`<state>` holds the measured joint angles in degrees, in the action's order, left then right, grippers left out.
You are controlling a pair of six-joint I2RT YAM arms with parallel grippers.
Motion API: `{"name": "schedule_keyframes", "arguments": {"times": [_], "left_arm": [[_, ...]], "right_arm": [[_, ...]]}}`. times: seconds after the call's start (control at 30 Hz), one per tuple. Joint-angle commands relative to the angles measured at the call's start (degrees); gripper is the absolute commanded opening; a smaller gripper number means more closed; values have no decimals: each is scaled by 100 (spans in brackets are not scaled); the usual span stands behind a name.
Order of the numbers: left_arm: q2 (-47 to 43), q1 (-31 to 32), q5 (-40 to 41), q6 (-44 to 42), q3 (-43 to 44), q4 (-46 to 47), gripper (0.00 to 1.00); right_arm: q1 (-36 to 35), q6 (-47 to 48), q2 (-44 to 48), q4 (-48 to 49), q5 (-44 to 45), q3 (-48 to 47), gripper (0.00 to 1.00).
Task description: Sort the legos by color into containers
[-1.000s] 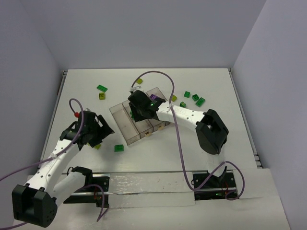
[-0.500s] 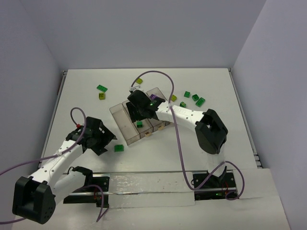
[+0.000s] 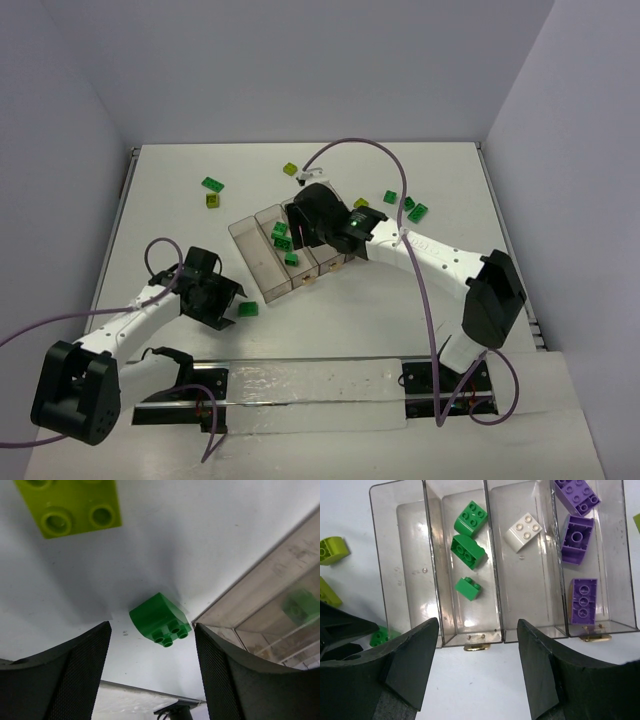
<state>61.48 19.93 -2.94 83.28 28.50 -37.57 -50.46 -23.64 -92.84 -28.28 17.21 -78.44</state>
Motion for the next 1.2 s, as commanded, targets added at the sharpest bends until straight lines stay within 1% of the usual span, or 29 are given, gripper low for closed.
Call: {"name": "schedule_keyframes", "arguments": {"times": [0.0, 0.13, 0.33, 0.47, 0.63, 0.73, 0.77, 0.8, 0.93, 1.07, 1.13, 1.17], "left_arm": [[128, 100, -43, 502, 323, -386, 74], [203, 195, -89, 739, 277, -335, 73], [524, 367, -148, 915, 369, -140, 76], [636, 459, -128, 997, 368, -68, 75], [756, 568, -156, 1127, 342, 99, 65], [839, 634, -84, 1146, 446, 31, 54], [839, 635, -84, 1147, 464, 30, 54], [839, 651, -50, 1155, 489, -37, 45], [731, 670, -3, 1224, 462, -135, 37], [521, 664, 162, 1252, 518, -392, 29], [295, 670, 278, 1243, 661, -708, 24], [141, 670, 445, 1243, 780, -945, 23]], "right_arm": [[27, -86, 221, 33, 225, 199, 72], [27, -94, 258, 33, 230, 247, 72], [33, -91, 284, 51, 213, 320, 72], [36, -97, 293, 59, 230, 382, 72], [27, -96, 286, 82, 181, 468, 72], [27, -97, 284, 95, 160, 496, 71], [27, -97, 284, 95, 160, 496, 71], [27, -97, 292, 95, 168, 496, 72], [36, -85, 287, 100, 180, 488, 72], [30, -89, 278, 112, 178, 470, 72], [28, -98, 293, 121, 188, 469, 72], [35, -105, 293, 121, 202, 462, 72]]}}
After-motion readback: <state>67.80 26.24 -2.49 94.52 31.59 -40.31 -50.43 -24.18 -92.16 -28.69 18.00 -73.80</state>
